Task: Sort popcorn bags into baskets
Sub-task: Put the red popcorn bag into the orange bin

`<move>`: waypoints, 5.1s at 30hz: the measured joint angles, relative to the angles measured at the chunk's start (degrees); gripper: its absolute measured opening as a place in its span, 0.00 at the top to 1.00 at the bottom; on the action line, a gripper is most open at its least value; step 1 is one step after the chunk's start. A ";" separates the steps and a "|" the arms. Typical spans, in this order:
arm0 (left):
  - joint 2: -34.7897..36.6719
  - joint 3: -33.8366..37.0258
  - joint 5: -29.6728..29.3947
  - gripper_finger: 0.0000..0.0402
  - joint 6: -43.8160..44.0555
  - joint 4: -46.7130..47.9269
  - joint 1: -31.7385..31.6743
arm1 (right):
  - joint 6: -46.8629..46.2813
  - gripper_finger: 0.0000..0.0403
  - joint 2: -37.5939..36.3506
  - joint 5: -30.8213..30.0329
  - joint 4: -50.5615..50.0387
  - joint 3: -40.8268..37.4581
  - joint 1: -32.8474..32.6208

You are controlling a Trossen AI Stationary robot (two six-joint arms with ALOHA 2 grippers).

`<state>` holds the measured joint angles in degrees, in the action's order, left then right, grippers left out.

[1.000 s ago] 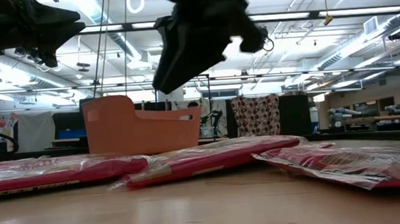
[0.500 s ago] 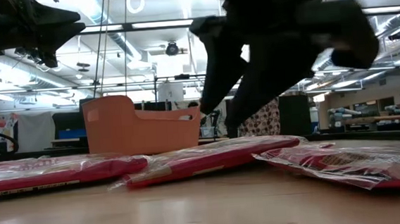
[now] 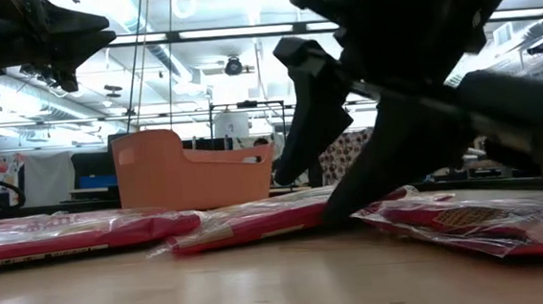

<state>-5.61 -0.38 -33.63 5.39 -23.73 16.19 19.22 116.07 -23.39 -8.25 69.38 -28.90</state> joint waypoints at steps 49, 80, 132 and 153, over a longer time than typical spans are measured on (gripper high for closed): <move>-0.02 0.00 -0.02 0.71 -0.09 -0.09 0.00 | 40.97 0.93 -10.52 -8.88 6.17 1.88 27.36; -0.13 0.00 -0.02 0.71 -0.48 -0.06 0.02 | 33.09 0.64 -3.31 -13.01 8.88 7.36 29.76; -0.13 0.02 -0.02 0.71 1.40 -0.37 0.00 | 14.82 0.64 19.80 23.22 6.94 25.74 9.80; -0.13 0.01 0.00 0.71 1.36 0.00 0.02 | 14.97 0.98 17.24 17.93 1.77 23.46 14.90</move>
<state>-5.74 -0.37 -33.63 6.74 -23.73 16.21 34.18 133.31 -5.46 -6.48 92.84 -14.00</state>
